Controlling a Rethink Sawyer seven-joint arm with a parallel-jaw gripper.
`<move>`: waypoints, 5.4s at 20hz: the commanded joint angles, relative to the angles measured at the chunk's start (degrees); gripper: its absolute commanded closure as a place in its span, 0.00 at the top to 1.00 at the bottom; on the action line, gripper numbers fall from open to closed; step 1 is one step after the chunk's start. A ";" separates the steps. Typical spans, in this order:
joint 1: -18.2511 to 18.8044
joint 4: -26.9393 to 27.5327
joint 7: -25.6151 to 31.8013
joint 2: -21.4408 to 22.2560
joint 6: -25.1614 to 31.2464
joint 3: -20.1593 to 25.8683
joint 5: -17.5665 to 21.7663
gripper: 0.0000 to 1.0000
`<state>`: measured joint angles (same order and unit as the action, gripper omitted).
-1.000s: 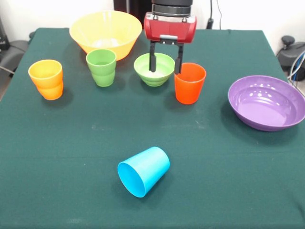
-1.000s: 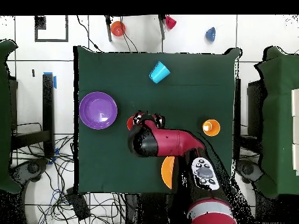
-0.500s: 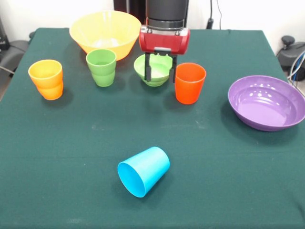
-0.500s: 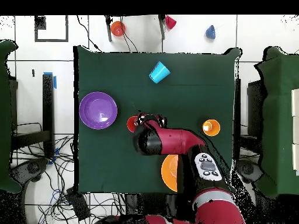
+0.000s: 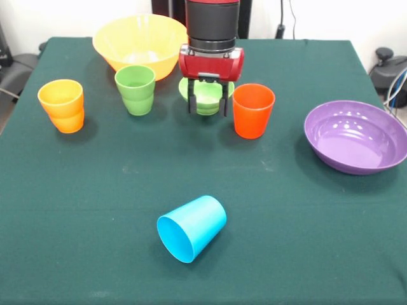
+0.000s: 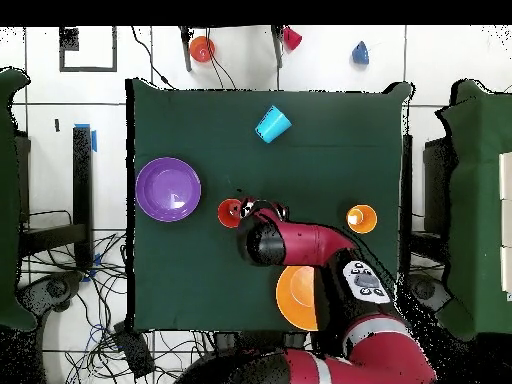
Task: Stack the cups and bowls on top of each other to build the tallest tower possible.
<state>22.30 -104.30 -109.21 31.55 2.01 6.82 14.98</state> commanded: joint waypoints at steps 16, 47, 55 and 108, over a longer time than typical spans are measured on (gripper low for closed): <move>2.05 -1.79 -4.52 5.05 -2.97 7.78 3.27 1.00; 9.84 -5.37 -5.71 -0.66 -4.35 17.94 2.79 1.00; 13.27 -6.53 -4.98 0.49 -2.04 21.07 2.39 1.00; -3.29 1.10 -3.72 17.04 26.45 0.84 -1.62 1.00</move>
<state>19.86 -104.93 -109.21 51.63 27.82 8.40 10.04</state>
